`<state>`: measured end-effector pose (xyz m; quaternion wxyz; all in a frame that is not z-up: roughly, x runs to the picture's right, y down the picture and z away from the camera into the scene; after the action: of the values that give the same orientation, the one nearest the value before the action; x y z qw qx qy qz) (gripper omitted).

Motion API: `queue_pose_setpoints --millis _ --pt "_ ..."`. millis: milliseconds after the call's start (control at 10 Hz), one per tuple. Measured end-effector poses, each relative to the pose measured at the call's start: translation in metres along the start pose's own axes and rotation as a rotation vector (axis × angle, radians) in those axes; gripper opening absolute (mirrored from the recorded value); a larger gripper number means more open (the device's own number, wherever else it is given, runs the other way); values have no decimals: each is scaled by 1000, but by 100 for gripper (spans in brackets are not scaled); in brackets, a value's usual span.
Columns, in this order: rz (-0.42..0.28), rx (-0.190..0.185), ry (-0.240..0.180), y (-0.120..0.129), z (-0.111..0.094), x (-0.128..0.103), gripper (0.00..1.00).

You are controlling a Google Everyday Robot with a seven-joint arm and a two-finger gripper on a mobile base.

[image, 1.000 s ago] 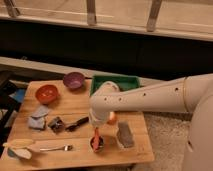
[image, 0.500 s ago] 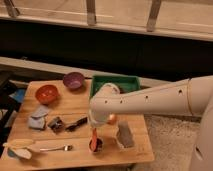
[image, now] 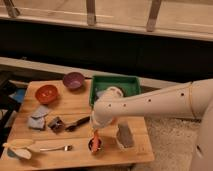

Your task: Place pepper in metal cup

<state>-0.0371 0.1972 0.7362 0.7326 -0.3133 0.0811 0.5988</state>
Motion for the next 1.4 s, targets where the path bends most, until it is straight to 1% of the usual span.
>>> queue_pose_setpoints --millis 100,300,400,500,600,1000,1400 --pt "2 -4 -10 1 -1 0 9" --pt "12 -7 -35 0 -4 1 31" --pt "16 -7 -46 0 -6 1 40" --pt "19 -8 -57 1 -8 1 46" --pt "21 -9 -65 1 -10 1 48" --pt "26 -11 -104 3 -20 0 48" --pt "28 -13 -119 3 -24 -1 49"
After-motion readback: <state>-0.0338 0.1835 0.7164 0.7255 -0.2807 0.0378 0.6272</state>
